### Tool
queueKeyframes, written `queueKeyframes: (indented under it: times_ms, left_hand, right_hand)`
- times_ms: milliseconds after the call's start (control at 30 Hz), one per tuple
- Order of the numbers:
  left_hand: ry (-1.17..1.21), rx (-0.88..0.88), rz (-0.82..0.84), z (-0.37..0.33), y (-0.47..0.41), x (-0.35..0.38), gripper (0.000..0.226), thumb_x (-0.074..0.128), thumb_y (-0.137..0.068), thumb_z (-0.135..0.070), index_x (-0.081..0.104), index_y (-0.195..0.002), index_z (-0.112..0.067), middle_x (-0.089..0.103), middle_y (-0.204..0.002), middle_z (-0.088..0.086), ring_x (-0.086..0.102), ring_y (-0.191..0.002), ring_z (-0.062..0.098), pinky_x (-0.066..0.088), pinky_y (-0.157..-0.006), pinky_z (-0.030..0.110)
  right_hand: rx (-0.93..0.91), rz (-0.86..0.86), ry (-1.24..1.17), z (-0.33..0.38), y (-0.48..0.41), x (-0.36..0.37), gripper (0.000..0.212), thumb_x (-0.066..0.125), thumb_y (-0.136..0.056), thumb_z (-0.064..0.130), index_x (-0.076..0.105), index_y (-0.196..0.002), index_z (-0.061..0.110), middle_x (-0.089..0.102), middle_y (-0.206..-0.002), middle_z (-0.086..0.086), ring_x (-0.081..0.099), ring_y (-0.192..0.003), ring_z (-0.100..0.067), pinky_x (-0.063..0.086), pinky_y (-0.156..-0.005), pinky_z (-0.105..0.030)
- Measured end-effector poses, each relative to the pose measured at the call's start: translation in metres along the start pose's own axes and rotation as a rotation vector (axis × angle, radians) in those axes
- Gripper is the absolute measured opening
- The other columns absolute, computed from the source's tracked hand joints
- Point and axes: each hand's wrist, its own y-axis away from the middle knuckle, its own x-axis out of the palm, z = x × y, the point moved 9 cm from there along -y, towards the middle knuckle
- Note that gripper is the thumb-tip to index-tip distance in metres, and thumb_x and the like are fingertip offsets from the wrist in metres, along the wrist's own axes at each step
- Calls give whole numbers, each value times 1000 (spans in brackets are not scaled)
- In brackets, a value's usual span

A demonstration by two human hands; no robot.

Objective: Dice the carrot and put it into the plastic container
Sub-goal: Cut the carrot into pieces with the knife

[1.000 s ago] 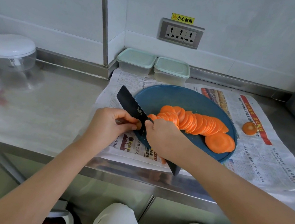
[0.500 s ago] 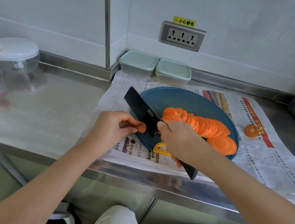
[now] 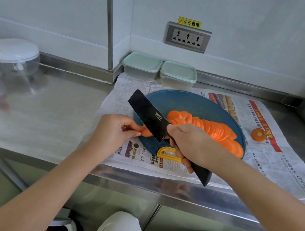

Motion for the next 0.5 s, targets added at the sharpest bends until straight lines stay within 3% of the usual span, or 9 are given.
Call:
queueKeyframes:
  times_ms: [200,400,500]
  left_hand:
    - [-14,4,3,0,-1,0,21,74,-77,-3,72,-78,-24,74,-86,-2,70,-81,11,56,-85,32]
    - [-12,-7,16,1,-3,1,18,74,-77,-4,73,-80,-22,74,-87,-3,69,-82,6,53,-83,17]
    - [-16,-24,17,4,-4,2,15,74,-78,-4,74,-84,-18,74,-88,-2,70,-84,9,54,-85,21]
  right_hand:
    - [-55,-102,97,8,0,-2,38,26,-105,27,39,-71,17,42,-63,-5,41,-48,-12,37,-48,-25]
    - [-46,-91,114,2,-5,1,36,22,-105,28,45,-80,15,42,-64,-1,39,-50,-12,40,-41,-15]
    - [-37,-56,109,1,-9,5,36,23,-105,26,43,-78,15,43,-63,-3,42,-49,-12,37,-42,-18]
